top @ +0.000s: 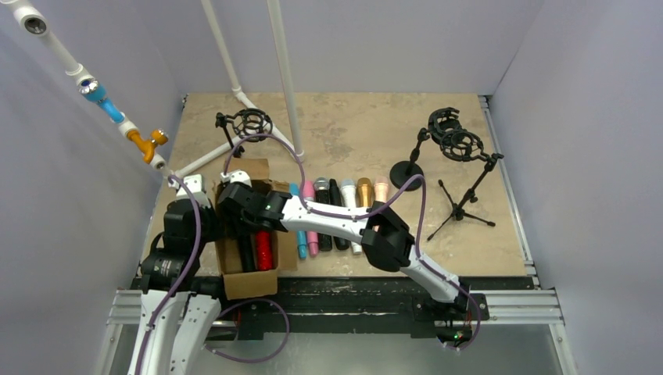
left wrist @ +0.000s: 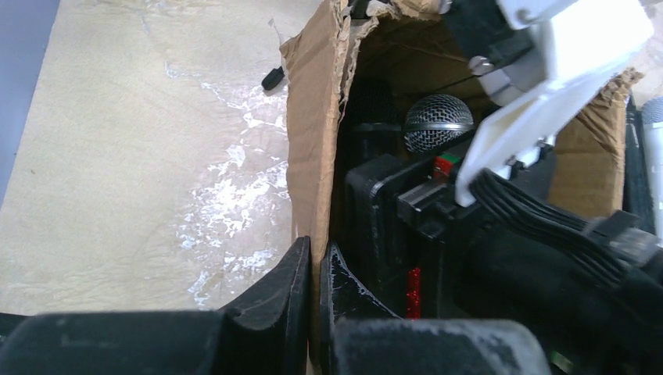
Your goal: Attach the microphones to the stand
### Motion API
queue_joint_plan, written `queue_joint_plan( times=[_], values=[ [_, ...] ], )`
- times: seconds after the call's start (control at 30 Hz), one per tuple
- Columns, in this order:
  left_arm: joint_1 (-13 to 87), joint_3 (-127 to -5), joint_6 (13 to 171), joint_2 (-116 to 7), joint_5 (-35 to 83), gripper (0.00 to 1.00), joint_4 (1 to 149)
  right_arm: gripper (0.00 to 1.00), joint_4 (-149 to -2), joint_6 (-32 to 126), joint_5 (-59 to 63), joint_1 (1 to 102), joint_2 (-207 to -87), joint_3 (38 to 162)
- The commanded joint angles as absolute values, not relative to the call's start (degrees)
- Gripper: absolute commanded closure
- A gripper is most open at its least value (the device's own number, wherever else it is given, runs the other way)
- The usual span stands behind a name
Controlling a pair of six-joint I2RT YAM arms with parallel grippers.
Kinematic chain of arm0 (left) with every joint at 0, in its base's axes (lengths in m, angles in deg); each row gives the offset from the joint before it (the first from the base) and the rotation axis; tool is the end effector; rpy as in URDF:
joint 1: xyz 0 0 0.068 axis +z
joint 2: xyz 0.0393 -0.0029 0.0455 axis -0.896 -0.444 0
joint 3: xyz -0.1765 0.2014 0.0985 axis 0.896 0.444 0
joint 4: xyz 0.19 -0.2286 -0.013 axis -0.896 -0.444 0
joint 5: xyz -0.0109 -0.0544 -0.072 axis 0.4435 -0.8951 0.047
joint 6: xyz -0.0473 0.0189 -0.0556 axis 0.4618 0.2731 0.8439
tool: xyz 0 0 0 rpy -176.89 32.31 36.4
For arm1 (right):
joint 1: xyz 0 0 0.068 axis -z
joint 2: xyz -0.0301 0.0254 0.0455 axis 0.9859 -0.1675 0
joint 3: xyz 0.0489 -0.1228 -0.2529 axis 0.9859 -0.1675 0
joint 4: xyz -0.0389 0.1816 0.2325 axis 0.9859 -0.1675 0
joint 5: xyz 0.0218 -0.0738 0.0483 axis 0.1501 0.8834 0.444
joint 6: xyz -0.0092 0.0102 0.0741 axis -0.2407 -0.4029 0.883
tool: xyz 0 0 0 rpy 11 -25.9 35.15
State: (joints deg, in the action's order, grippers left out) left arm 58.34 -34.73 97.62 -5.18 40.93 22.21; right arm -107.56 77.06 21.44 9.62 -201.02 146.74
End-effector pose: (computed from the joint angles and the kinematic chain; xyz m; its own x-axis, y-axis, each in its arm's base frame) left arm 0.1408 -0.0035 0.2867 -0.5431 -0.2489 -0.8019 -0.2027 0.9657 -0.1625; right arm 0.2103 0.5631 0.2076 -0.7130 -0.2668 -0.6484 -0.5634 0.7685 0.3033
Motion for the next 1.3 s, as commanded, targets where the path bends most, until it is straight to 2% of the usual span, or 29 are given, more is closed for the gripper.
queue_joint_plan(
  times=[0.0, 0.17, 0.33, 0.57, 0.73, 0.9, 1.1, 1.27],
  values=[
    [58.2, -39.4, 101.4, -3.6, 36.8, 1.0, 25.5, 0.41, -105.5, 77.2, 23.9, 9.7, -202.4, 148.1],
    [58.2, -39.4, 101.6, -3.8, 37.4, 1.0, 25.2, 0.49, -103.5, 77.3, 24.2, 9.7, -201.1, 146.4],
    [58.2, -39.1, 100.4, -4.3, 40.8, 1.0, 25.0, 0.72, -101.7, 77.4, 22.4, 9.9, -196.1, 144.2],
    [58.2, -38.6, 98.6, -4.9, 44.4, 1.0, 24.9, 0.9, -101.1, 78.3, 16.6, 11.9, -188.4, 141.7],
    [58.2, -38.3, 98.5, -5.0, 44.2, 1.0, 25.2, 0.95, -101.5, 78.5, 11.8, 13.6, -184.8, 141.0],
    [58.2, -38.4, 98.2, -5.1, 44.4, 1.0, 25.2, 0.96, -102.0, 78.3, 7.1, 15.1, -182.1, 140.4],
    [58.2, -38.2, 97.7, -5.3, 45.2, 1.0, 25.2, 0.97, -104.1, 76.9, 3.5, 20.6, -174.1, 133.3],
    [58.2, -38.3, 97.5, -6.2, 45.7, 1.0, 25.3, 0.98, -104.5, 74.5, 3.3, 26.6, -162.8, 120.5]
  ],
)
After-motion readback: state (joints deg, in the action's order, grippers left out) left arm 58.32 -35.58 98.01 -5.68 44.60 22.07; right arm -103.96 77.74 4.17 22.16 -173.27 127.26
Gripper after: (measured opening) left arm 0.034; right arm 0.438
